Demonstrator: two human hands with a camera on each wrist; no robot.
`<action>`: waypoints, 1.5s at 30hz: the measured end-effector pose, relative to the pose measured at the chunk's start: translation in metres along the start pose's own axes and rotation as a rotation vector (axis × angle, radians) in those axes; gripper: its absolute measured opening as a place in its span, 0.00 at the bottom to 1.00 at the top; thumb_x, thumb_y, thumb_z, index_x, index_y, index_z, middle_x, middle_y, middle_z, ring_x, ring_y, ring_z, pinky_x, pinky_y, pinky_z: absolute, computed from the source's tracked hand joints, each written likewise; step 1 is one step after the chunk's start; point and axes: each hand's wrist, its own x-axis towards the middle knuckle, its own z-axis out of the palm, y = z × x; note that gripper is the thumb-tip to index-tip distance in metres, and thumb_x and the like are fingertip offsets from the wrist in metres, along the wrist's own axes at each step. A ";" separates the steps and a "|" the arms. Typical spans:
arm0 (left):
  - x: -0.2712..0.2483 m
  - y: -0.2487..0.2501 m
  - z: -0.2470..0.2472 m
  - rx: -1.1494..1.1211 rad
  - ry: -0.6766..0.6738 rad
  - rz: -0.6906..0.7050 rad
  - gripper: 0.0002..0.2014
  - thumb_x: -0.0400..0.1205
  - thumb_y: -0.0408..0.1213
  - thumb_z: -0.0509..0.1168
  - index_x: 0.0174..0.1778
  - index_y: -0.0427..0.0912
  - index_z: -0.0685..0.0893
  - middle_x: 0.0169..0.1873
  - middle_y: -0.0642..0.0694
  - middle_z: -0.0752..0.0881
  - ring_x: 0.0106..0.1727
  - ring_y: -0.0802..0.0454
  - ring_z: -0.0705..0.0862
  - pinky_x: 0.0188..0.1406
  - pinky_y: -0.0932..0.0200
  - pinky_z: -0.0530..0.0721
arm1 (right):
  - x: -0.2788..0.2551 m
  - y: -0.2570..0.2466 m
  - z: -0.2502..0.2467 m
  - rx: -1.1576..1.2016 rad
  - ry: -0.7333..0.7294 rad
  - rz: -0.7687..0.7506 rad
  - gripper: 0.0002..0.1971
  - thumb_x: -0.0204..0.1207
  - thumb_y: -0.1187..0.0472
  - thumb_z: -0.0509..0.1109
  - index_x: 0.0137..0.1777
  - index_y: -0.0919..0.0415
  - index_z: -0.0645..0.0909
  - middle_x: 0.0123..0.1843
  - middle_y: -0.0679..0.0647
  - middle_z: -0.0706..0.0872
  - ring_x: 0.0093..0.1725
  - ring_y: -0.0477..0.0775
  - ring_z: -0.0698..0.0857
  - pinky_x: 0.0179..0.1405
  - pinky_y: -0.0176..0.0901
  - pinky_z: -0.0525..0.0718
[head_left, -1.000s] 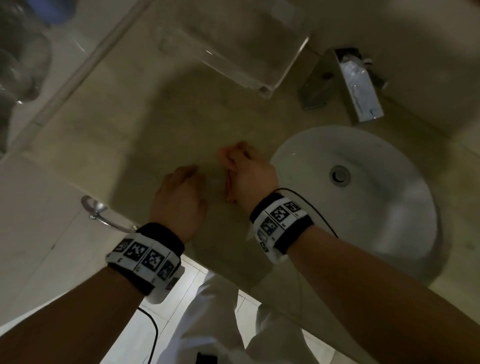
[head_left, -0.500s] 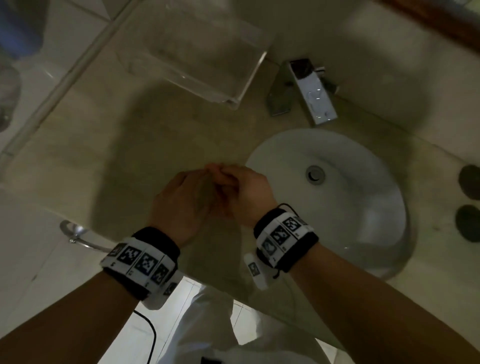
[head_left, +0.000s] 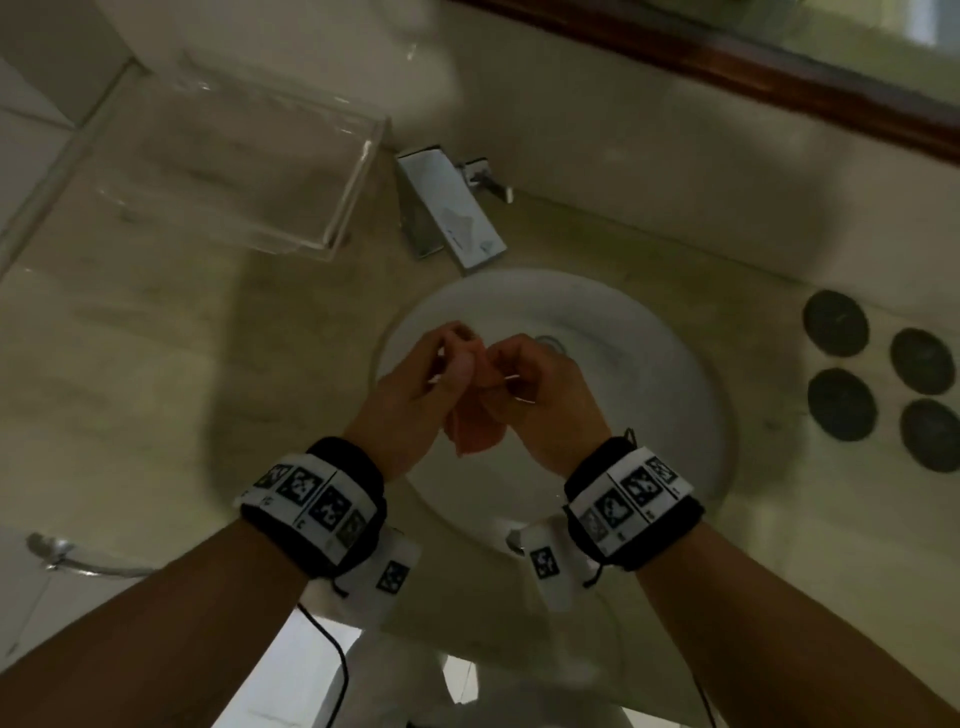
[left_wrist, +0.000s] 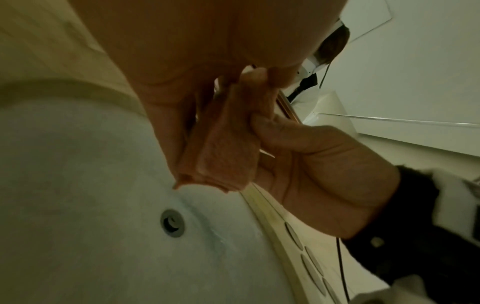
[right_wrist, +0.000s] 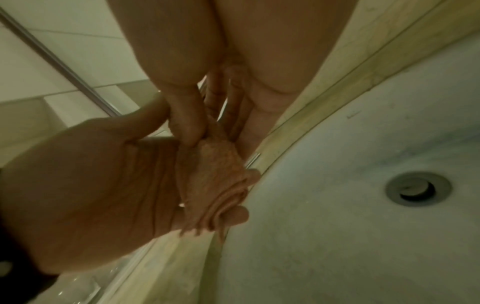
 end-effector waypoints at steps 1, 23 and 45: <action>0.004 0.003 0.008 0.003 -0.006 -0.007 0.25 0.75 0.69 0.56 0.67 0.67 0.74 0.59 0.55 0.86 0.60 0.52 0.86 0.62 0.40 0.85 | 0.000 0.000 -0.004 -0.009 -0.010 -0.009 0.08 0.75 0.70 0.72 0.49 0.58 0.82 0.45 0.53 0.89 0.43 0.52 0.89 0.42 0.46 0.90; 0.072 -0.002 0.036 -0.428 0.202 -0.277 0.19 0.78 0.41 0.71 0.64 0.41 0.82 0.54 0.32 0.88 0.52 0.38 0.91 0.55 0.34 0.87 | 0.134 -0.034 -0.056 -0.401 -0.118 -0.166 0.30 0.73 0.71 0.66 0.75 0.52 0.71 0.69 0.47 0.79 0.61 0.44 0.79 0.60 0.47 0.84; 0.101 -0.001 0.012 -0.421 0.142 -0.077 0.14 0.80 0.29 0.69 0.58 0.51 0.84 0.52 0.40 0.90 0.54 0.40 0.89 0.47 0.44 0.90 | 0.094 0.023 -0.025 -0.157 -0.083 0.227 0.26 0.60 0.39 0.68 0.58 0.49 0.81 0.53 0.48 0.89 0.52 0.51 0.89 0.56 0.60 0.86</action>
